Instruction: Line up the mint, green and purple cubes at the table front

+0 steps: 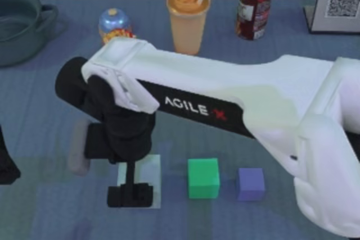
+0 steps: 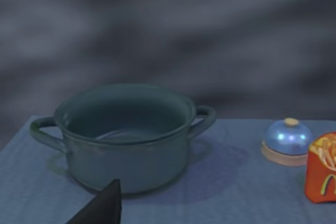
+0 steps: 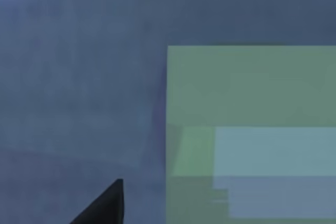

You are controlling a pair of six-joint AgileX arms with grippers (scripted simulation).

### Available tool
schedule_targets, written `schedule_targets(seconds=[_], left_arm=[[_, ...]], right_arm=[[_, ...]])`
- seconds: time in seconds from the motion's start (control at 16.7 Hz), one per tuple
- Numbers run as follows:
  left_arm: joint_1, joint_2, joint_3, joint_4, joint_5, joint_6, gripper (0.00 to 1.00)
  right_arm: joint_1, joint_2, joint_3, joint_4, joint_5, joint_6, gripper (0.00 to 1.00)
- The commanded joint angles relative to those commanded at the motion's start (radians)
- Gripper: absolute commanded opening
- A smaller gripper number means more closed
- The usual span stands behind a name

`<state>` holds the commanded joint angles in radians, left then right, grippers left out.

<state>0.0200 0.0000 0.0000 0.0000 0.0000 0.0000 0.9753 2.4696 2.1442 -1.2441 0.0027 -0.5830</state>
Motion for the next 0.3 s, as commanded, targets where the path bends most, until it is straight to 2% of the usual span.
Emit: schedule_targets(seconds=[0.3], left_arm=[[0.000,0.000,0.000,0.000,0.000,0.000,1.00]], right_arm=[[0.005,-0.021,0.114,-0.131,0.000,-0.002,1.00]])
